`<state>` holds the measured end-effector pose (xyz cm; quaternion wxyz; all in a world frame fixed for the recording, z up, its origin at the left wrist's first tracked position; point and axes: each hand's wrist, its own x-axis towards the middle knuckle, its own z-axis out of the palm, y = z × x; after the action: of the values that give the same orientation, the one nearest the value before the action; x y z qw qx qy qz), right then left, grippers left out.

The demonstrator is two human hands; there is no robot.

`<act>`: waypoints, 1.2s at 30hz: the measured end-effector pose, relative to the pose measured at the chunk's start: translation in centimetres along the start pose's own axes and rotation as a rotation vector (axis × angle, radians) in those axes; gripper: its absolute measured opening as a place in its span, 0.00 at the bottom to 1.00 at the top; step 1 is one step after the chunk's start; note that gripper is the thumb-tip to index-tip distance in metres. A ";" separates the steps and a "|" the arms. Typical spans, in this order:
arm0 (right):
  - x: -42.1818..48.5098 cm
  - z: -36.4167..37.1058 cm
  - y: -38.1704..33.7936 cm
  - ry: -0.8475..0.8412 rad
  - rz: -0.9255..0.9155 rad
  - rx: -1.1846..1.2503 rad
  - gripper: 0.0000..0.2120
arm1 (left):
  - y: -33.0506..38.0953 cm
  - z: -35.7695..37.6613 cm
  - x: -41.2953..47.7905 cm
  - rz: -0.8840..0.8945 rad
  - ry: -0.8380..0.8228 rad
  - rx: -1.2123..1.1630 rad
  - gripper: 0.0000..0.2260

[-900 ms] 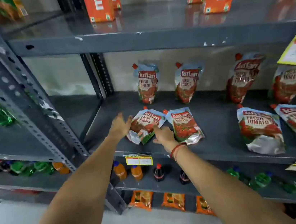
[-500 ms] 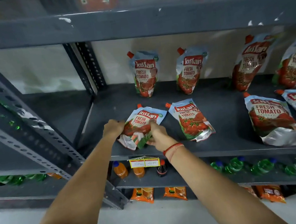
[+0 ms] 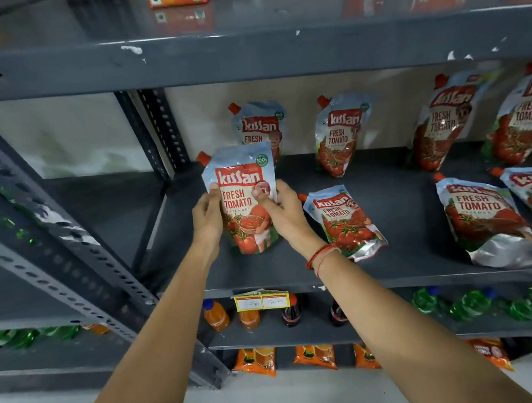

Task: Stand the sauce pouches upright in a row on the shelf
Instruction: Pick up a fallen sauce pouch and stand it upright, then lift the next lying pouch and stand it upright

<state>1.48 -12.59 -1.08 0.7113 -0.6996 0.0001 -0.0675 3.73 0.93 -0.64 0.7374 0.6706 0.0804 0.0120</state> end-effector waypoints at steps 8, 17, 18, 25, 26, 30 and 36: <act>-1.2 -0.1 1.4 -0.066 0.010 -0.051 0.16 | -1.4 -1.8 -2.3 0.186 0.023 -0.036 0.12; -3.1 0.2 3.7 -0.163 0.104 -0.296 0.26 | -5.9 -3.3 -3.7 0.006 0.062 0.227 0.19; -3.0 0.2 3.5 -0.181 0.115 -0.318 0.27 | -5.7 -3.1 -3.8 0.005 0.106 0.225 0.18; -4.2 -4.0 1.3 0.037 -0.015 -0.467 0.27 | -5.2 1.5 -8.5 0.377 0.464 0.275 0.07; -4.3 -5.3 0.8 0.112 -0.081 -0.536 0.23 | -5.4 2.7 -9.0 0.420 0.308 0.307 0.05; -3.3 -11.2 -0.3 0.408 -0.053 -0.856 0.16 | -6.1 8.0 -8.6 0.365 -0.175 0.448 0.07; -2.5 -15.7 1.1 0.338 0.605 -0.404 0.23 | -5.5 14.3 -4.9 -0.481 -0.165 0.052 0.20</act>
<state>-2.38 -27.98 -2.78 0.5372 -0.7728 0.3363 0.0321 0.30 -14.34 -4.34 0.7055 0.6497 0.1776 -0.2207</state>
